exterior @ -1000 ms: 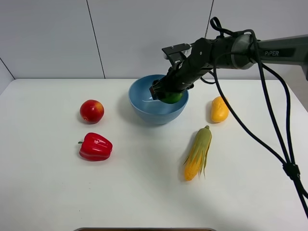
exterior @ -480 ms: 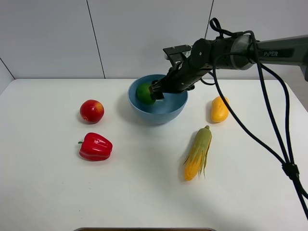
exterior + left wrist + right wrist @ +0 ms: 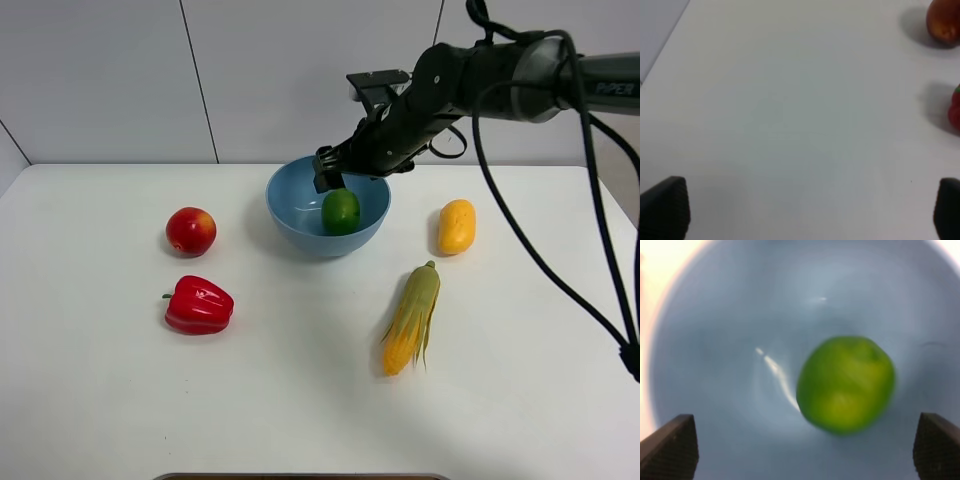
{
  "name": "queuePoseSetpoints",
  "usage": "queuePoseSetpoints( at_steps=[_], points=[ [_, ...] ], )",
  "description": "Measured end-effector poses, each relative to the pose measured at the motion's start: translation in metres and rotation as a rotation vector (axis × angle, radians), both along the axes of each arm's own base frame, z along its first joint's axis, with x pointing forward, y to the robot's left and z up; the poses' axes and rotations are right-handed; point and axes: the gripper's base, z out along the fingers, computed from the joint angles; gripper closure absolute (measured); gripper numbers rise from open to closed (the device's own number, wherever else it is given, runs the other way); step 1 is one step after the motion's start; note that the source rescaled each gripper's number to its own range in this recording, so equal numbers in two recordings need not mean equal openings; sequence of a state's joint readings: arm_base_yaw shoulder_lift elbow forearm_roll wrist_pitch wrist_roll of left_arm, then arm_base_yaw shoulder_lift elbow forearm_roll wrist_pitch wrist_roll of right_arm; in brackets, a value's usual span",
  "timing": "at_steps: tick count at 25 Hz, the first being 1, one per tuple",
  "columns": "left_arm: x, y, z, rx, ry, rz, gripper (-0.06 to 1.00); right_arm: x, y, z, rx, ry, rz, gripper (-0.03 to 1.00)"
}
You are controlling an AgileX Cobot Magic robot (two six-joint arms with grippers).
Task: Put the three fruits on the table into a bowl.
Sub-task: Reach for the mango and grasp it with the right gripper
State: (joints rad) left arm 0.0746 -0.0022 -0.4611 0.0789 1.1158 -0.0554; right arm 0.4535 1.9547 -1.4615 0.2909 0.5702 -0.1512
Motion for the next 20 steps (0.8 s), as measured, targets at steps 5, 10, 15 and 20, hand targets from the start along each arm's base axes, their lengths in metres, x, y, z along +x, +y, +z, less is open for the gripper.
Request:
queuePoseSetpoints(
  at_steps=[5, 10, 15, 20],
  points=[
    [0.000, 0.000, 0.000, 0.000, 0.000, 0.000, -0.06, -0.019, -0.012, 0.050, 0.002, -0.029, -0.033, 0.34],
    [0.000, 0.000, 0.000, 0.000, 0.000, 0.000, -0.06, -0.037, -0.029, 0.079, -0.079, -0.027, -0.072, 0.34],
    [0.000, 0.000, 0.000, 0.000, 0.000, 0.000, -0.06, -0.046, -0.040, 0.090, -0.144, -0.010, -0.118, 0.34],
    [0.000, 0.000, 0.000, 0.000, 0.000, 0.000, -0.06, -0.049, -0.058, 0.089, -0.192, 0.077, -0.189, 0.34]
  ],
)
